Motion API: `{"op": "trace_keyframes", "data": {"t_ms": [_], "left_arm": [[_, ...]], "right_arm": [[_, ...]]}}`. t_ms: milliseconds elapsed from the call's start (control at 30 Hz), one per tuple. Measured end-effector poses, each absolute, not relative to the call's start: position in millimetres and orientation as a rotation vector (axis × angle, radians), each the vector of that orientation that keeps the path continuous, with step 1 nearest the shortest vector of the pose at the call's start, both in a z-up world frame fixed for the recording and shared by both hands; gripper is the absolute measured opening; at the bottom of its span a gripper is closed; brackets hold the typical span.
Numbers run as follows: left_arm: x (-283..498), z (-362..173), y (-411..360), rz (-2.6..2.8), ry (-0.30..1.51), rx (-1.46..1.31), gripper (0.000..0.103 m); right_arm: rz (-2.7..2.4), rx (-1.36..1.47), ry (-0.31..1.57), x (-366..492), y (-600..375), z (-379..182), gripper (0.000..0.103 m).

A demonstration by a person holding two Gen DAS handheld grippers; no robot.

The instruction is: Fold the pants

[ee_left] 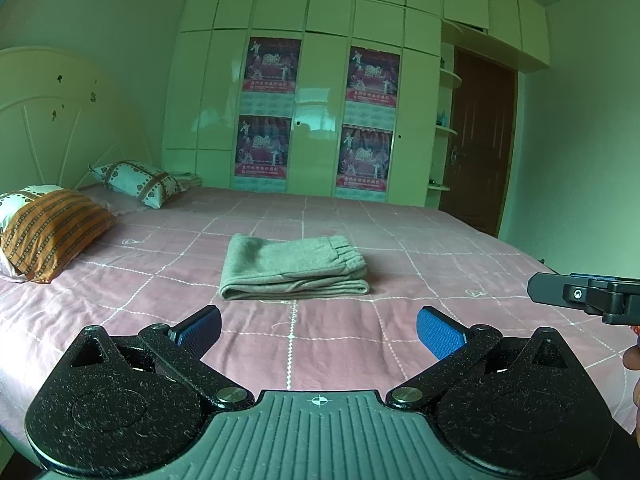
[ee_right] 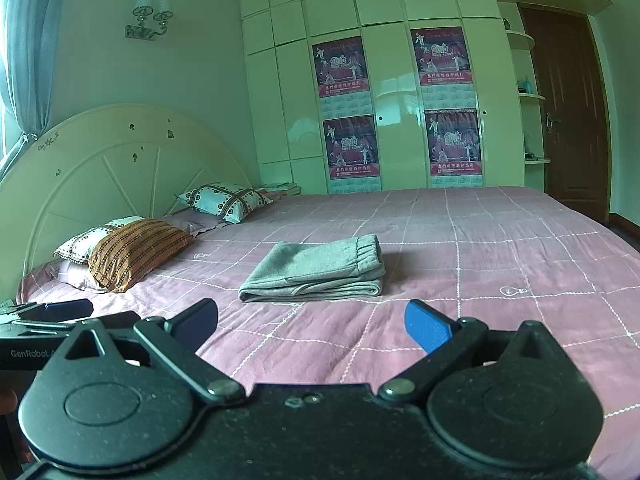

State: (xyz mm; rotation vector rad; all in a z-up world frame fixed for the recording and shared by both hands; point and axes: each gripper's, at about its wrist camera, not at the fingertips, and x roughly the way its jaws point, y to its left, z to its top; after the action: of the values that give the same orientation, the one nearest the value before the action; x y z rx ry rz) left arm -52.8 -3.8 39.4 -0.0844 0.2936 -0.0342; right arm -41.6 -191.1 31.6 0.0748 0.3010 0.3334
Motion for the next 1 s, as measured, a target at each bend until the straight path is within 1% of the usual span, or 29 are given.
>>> {"op": "trace_keyframes", "data": {"t_ms": [1000], "left_arm": [[-53.0, 40.3, -10.0, -0.048, 0.287, -0.072, 0.103]], "right_arm": [[0.340, 0.065, 0.298, -40.0, -198.4, 32.3, 0.094]]}}
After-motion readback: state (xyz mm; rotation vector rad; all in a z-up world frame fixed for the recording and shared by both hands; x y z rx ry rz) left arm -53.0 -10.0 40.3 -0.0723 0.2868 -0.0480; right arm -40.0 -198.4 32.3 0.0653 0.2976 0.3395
